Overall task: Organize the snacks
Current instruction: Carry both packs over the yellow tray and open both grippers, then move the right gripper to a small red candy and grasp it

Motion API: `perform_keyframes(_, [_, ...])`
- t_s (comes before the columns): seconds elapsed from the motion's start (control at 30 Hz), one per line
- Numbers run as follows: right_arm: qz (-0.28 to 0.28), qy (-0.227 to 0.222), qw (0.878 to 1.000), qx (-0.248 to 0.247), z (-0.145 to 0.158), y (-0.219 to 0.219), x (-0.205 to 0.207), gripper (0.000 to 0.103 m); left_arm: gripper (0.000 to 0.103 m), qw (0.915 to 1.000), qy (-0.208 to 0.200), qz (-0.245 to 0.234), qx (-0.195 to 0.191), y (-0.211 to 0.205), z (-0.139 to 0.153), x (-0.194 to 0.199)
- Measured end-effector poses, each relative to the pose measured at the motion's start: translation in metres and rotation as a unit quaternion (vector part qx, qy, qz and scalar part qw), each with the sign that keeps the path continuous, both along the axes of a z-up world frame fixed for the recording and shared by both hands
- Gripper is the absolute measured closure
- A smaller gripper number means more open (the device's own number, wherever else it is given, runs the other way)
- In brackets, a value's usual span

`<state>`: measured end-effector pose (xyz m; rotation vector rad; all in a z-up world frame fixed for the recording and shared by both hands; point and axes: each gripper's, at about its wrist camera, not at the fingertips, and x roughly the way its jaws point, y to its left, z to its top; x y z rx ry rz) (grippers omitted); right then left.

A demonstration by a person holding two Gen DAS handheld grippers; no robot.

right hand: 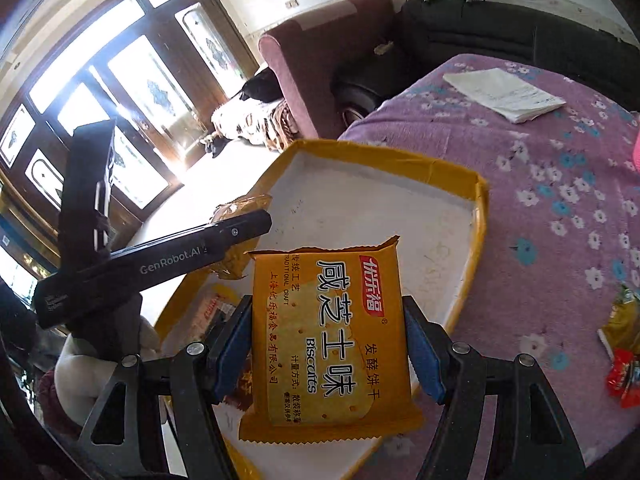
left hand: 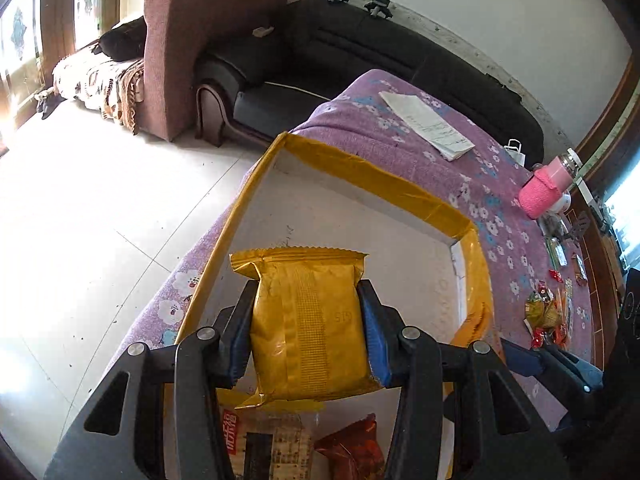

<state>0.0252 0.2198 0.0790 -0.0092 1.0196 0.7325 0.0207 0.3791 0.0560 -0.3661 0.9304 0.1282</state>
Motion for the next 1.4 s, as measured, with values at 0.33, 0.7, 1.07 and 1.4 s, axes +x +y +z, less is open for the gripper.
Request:
perform_keyframes(0.33, [0.006,-0.014,1.000,-0.014,-0.017,0.026,0.006,0.032,0.050,0.9989,-0.011,0.004,-0.046,0.015,0.003,-0.005])
perform_keyframes(0.7, [-0.071,-0.074,0.995,0.021,0.038,-0.113,-0.014,0.031,0.035,0.9843,-0.172,-0.039,0.005,-0.055,0.095,-0.091])
perform_keyframes(1.07, [-0.217,-0.023,0.975,-0.043,-0.005,-0.282,0.030,0.035,0.002,0.9707,-0.216,-0.097,-0.042,-0.135,0.077,-0.129])
perform_keyframes(1.4, [-0.192,-0.026,0.976,-0.102,-0.045,-0.246,0.038,0.044,0.002,0.9793,-0.174,-0.095,-0.042,-0.144,0.067,-0.118])
